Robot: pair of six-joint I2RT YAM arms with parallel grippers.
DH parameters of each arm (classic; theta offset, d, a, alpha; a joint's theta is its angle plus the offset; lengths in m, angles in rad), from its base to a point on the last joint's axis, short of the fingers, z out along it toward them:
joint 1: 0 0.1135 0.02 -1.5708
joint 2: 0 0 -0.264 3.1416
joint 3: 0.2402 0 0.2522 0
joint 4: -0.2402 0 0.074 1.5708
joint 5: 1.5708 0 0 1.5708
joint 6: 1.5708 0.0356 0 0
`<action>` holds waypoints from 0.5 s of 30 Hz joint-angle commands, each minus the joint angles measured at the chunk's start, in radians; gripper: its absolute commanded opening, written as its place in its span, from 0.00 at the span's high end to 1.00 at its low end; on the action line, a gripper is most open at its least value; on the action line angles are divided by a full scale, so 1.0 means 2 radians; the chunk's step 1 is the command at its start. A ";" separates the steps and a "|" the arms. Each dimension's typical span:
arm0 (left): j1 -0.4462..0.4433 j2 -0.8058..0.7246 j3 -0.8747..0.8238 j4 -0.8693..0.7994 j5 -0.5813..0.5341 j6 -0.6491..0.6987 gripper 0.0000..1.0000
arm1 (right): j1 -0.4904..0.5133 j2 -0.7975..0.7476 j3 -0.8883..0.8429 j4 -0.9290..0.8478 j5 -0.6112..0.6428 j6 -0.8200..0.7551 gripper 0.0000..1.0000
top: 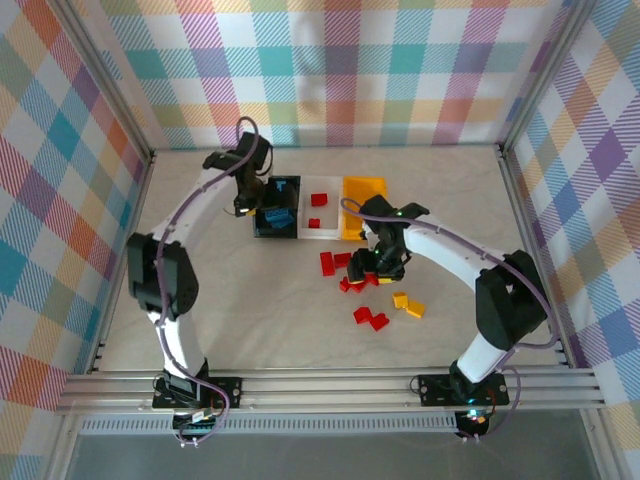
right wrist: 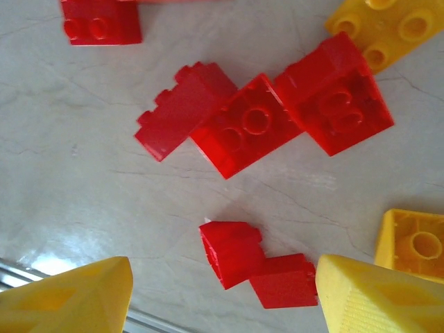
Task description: Sort the legos into containers by color
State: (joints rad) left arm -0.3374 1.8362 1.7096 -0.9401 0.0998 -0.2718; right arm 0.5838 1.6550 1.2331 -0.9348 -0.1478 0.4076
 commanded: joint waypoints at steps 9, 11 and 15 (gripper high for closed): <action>-0.018 -0.128 -0.154 0.012 0.022 -0.024 0.01 | -0.043 0.067 0.003 0.048 0.007 -0.030 0.28; -0.018 -0.136 -0.162 0.009 0.022 -0.021 0.00 | -0.046 0.082 0.015 0.048 0.010 -0.036 0.29; -0.018 -0.139 -0.167 0.003 0.031 -0.020 0.00 | -0.055 0.102 0.030 0.051 0.013 -0.037 0.30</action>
State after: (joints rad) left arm -0.3664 1.5963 1.3895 -0.9142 0.1406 -0.3023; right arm 0.4824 1.8404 1.2526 -0.8452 -0.1230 0.3542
